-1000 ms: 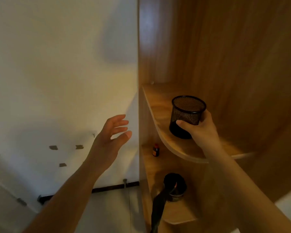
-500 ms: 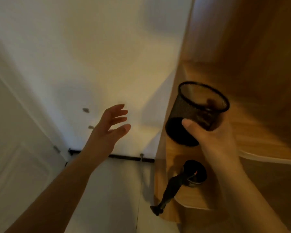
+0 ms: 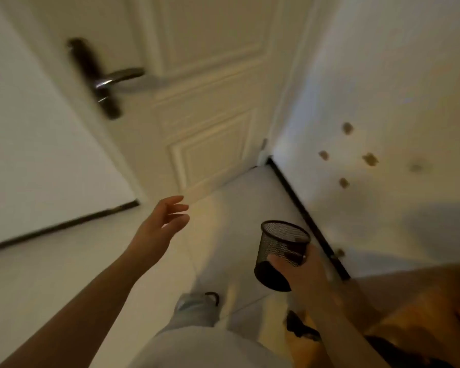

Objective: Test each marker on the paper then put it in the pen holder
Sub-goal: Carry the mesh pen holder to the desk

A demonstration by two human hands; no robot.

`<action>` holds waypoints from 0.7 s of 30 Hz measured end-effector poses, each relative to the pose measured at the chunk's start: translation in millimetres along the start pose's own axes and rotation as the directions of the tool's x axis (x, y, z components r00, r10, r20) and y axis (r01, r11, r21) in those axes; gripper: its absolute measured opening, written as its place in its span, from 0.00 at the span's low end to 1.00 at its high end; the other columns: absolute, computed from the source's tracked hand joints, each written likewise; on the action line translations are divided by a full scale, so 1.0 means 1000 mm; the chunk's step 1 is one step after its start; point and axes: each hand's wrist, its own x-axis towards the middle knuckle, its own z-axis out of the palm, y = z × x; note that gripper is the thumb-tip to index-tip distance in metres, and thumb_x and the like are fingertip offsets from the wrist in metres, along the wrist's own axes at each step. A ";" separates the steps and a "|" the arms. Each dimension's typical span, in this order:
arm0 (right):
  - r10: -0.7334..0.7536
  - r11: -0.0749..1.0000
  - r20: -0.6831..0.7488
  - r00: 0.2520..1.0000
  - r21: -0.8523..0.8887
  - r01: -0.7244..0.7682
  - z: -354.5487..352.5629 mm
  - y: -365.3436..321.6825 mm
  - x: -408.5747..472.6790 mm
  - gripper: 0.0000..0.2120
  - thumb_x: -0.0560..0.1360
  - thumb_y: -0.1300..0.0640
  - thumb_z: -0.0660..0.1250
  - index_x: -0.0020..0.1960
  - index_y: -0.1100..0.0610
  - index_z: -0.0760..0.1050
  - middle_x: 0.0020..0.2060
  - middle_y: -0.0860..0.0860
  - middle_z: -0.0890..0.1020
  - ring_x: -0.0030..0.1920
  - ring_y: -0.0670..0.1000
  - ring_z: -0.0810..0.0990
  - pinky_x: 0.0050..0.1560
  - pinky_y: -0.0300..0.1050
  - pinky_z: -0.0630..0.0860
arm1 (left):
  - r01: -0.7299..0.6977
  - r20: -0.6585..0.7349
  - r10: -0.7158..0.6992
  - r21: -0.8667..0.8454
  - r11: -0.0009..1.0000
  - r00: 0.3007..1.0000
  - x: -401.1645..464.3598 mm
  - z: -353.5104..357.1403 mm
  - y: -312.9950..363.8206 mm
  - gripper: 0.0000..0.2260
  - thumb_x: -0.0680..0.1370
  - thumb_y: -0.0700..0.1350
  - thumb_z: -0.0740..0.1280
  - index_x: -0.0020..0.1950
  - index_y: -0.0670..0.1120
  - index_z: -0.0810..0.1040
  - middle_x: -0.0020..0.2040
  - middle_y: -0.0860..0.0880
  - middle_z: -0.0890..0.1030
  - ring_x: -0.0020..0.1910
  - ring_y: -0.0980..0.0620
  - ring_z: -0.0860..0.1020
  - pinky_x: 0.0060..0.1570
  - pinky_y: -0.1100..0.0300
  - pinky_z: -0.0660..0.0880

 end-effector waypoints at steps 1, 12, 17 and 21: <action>0.010 0.999 0.087 0.996 -0.043 -0.006 0.015 0.006 -0.001 0.29 0.63 0.53 0.77 0.59 0.51 0.67 0.49 0.43 0.76 0.50 0.46 0.76 0.40 0.29 0.72 | 0.053 -0.084 -0.054 -0.011 0.999 0.995 -0.020 -0.017 -0.018 0.14 0.76 0.44 0.65 0.57 0.61 0.71 0.56 0.54 0.78 0.57 0.53 0.76 0.60 0.51 0.71; 0.144 0.846 0.779 0.611 -0.417 0.333 0.236 0.017 -0.103 0.28 0.62 0.53 0.78 0.57 0.49 0.68 0.47 0.43 0.78 0.46 0.41 0.76 0.40 0.35 0.72 | 0.233 -0.723 -0.489 -0.432 0.871 0.489 -0.350 -0.141 -0.159 0.14 0.77 0.46 0.63 0.62 0.56 0.69 0.57 0.52 0.78 0.57 0.52 0.76 0.57 0.53 0.72; 0.132 0.730 0.890 0.437 -0.385 0.564 0.364 0.017 -0.194 0.34 0.61 0.52 0.78 0.63 0.54 0.68 0.53 0.48 0.77 0.53 0.50 0.77 0.49 0.42 0.74 | 0.091 -0.769 -0.616 -0.610 0.787 0.173 -0.491 -0.170 -0.223 0.16 0.78 0.47 0.62 0.66 0.52 0.68 0.58 0.50 0.77 0.57 0.50 0.75 0.57 0.51 0.72; 0.161 0.738 0.919 0.360 -0.354 0.574 0.458 0.013 -0.275 0.28 0.62 0.52 0.77 0.57 0.50 0.69 0.49 0.47 0.79 0.48 0.46 0.78 0.43 0.38 0.72 | 0.055 -0.693 -0.721 -0.719 0.693 0.016 -0.579 -0.206 -0.259 0.15 0.76 0.49 0.64 0.63 0.53 0.71 0.53 0.52 0.79 0.55 0.50 0.76 0.54 0.51 0.72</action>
